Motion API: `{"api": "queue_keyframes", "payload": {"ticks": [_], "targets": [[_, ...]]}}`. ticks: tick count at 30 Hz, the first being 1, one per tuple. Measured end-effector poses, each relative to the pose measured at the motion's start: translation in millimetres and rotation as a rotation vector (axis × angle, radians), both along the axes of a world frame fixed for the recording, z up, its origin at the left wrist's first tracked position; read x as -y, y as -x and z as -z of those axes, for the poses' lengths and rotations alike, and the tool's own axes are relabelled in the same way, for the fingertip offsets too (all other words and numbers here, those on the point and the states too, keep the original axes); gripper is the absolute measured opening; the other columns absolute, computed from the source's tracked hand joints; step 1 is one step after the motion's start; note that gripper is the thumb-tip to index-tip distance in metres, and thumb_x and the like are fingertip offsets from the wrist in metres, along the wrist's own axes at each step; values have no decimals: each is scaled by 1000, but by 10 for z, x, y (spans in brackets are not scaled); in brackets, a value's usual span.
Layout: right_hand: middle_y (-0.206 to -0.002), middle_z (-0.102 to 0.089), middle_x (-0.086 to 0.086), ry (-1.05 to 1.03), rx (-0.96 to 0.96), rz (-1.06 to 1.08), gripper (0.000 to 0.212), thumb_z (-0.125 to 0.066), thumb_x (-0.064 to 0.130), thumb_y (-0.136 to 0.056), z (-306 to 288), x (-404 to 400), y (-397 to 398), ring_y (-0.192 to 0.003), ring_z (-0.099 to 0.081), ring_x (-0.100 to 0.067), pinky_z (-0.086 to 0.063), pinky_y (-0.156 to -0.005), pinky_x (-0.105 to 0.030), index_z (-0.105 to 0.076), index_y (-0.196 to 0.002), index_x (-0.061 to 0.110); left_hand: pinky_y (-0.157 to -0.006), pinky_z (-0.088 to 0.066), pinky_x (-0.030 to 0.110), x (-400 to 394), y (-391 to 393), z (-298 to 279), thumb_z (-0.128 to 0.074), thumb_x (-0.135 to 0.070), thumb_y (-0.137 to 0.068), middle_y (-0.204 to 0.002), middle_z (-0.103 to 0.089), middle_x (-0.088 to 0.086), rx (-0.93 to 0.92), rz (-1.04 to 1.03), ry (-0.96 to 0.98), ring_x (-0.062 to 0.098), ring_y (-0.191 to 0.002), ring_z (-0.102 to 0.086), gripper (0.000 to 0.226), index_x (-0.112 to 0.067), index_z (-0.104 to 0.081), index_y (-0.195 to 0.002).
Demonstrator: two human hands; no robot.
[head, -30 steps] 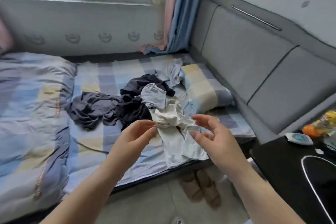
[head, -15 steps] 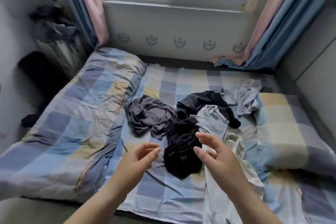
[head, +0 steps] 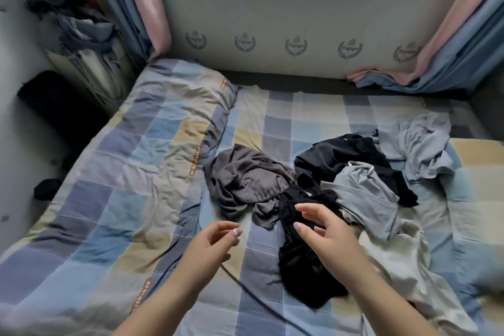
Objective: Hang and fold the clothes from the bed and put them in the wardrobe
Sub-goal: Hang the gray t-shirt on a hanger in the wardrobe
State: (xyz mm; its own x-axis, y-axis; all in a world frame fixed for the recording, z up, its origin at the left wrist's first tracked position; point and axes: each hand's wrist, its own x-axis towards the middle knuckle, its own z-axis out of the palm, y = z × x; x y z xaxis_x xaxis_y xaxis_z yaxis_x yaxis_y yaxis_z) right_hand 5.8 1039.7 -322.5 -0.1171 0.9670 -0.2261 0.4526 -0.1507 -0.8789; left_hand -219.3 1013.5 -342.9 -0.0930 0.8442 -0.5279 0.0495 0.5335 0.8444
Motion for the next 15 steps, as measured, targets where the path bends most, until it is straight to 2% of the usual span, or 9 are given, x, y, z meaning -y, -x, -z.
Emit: {"api": "queue_keyframes", "payload": {"ticks": [6, 8, 10, 13, 15], "targets": [[-113, -61, 18, 50, 27, 79, 25, -65, 25, -87, 831, -570, 607, -110, -53, 4, -42, -90, -17, -62, -110, 33, -86, -48, 33, -884, 509, 698, -58, -24, -94, -102, -71, -1, -46, 125, 23, 13, -98, -65, 9, -21, -66, -99], [-114, -60, 17, 28, 100, 66, 25, -64, 25, -88, 1195, -802, 759, -110, -54, 2, -39, -87, -11, -61, -113, 29, -82, -48, 31, -1180, 617, 1022, -57, -23, -95, -102, -70, -1, -64, 159, 39, 12, -96, -65, 10, -20, -65, -100], [-116, -58, 16, -9, 255, -43, 27, -62, 28, -89, 1576, -1083, 884, -111, -53, 0, -37, -85, -9, -59, -116, 28, -76, -48, 27, -1478, 707, 1398, -55, -23, -96, -101, -70, -1, -32, 137, 105, 11, -94, -64, 12, -17, -64, -102], [-126, -55, 10, -36, 455, -224, 34, -59, 33, -91, 2166, -1569, 1073, -119, -50, -9, -41, -96, -25, -55, -124, 26, -69, -47, 25, -1918, 879, 2016, -53, -25, -98, -102, -68, -1, -14, 79, 186, 12, -96, -62, 14, -15, -61, -103], [-134, -50, 7, -12, 540, -271, 40, -56, 35, -92, 2536, -1887, 1200, -124, -48, -14, -41, -99, -34, -50, -131, 27, -65, -43, 22, -2201, 985, 2438, -54, -22, -97, -99, -65, 2, -151, 97, 126, 14, -91, -60, 10, -15, -61, -100]]}}
